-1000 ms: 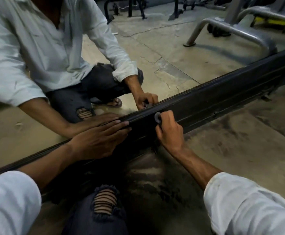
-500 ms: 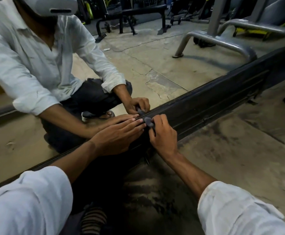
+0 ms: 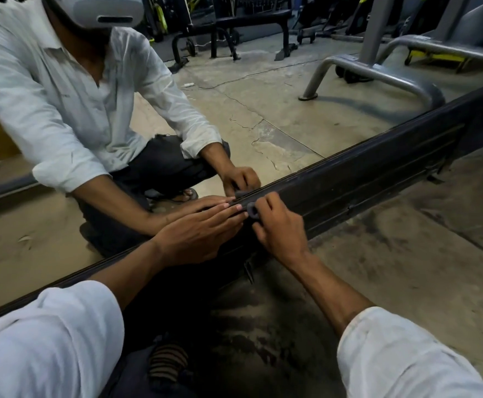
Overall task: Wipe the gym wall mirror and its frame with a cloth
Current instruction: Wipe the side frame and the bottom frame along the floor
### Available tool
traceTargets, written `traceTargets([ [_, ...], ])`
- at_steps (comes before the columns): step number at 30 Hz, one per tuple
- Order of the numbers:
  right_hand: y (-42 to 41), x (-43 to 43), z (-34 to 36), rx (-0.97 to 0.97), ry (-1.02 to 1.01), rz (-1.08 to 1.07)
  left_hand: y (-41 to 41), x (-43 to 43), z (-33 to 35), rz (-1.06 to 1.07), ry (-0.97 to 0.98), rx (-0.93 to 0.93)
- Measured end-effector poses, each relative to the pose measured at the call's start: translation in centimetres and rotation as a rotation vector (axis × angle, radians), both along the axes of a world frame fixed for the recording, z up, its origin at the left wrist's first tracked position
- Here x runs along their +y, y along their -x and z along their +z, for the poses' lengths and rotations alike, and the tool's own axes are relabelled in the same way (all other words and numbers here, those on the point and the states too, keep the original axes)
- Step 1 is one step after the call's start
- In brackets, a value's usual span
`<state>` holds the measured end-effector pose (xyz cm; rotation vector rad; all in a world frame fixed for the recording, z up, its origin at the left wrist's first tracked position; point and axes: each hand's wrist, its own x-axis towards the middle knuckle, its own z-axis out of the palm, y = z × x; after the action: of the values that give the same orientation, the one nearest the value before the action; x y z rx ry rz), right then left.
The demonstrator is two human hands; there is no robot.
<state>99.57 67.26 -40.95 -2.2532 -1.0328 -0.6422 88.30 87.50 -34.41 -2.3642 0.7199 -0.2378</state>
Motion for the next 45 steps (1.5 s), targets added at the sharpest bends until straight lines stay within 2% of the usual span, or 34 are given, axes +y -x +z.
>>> traceTargets([
  [3, -3.2, -2.3, 1.1, 0.200, -0.187, -0.334, 0.0, -0.2, -0.3, 0.004, -0.021, 0.009],
  [5, -3.8, -2.9, 1.2, 0.295, -0.267, -0.438, -0.1, 0.1, -0.5, 0.020, -0.031, -0.017],
  [7, -2.4, -2.0, 1.2, 0.192, -0.209, -0.328, -0.1, 0.0, -0.3, 0.020, -0.072, -0.041],
  [10, -0.2, -0.5, 1.5, -0.011, -0.031, -0.015, -0.2, -0.2, -0.4, 0.020, -0.087, -0.036],
  [11, -0.6, -0.7, 1.9, -0.027, -0.009, 0.000, -0.3, -0.3, -0.5, 0.020, -0.100, -0.027],
  [15, -4.0, -3.3, 2.3, 0.224, -0.274, -0.370, -2.4, -1.4, -1.1, -0.007, -0.110, -0.018],
  [16, -4.0, -3.4, 2.1, 0.242, -0.295, -0.396, -3.1, -1.8, -1.0, -0.019, -0.115, -0.026],
  [21, -2.2, -1.7, 2.0, 0.052, -0.103, -0.041, -4.3, -2.7, -1.1, -0.049, -0.152, -0.085],
  [23, -3.4, -2.3, 2.3, 0.103, -0.144, -0.111, -4.2, -2.7, -1.2, -0.048, -0.143, -0.077],
  [25, -4.3, -3.0, 2.1, 0.224, -0.258, -0.276, -4.3, -2.6, -1.2, -0.046, -0.126, -0.068],
  [27, -3.8, -2.6, 1.8, 0.248, -0.303, -0.327, -4.4, -2.6, -1.2, -0.044, -0.113, -0.067],
  [31, -0.8, -0.4, 0.2, 0.140, -0.227, -0.053, -4.3, -2.8, -1.3, -0.016, -0.087, -0.079],
  [33, -1.4, -0.8, -0.1, 0.151, -0.232, -0.017, -4.2, -2.8, -1.2, -0.011, -0.077, -0.070],
  [38, -5.5, -3.7, -1.7, 0.430, -0.437, -0.343, -4.0, -2.7, -0.9, -0.013, -0.070, -0.038],
  [40, -5.1, -3.0, -2.2, 0.412, -0.422, -0.275, -4.0, -2.8, -0.9, -0.011, -0.071, -0.041],
  [44, -2.6, -1.4, -2.2, 0.190, -0.326, 0.077, -4.0, -2.9, -0.7, 0.011, -0.068, -0.029],
  [45, -3.1, -1.9, -2.3, 0.160, -0.305, 0.096, -4.0, -2.9, -0.8, 0.011, -0.068, -0.024],
])
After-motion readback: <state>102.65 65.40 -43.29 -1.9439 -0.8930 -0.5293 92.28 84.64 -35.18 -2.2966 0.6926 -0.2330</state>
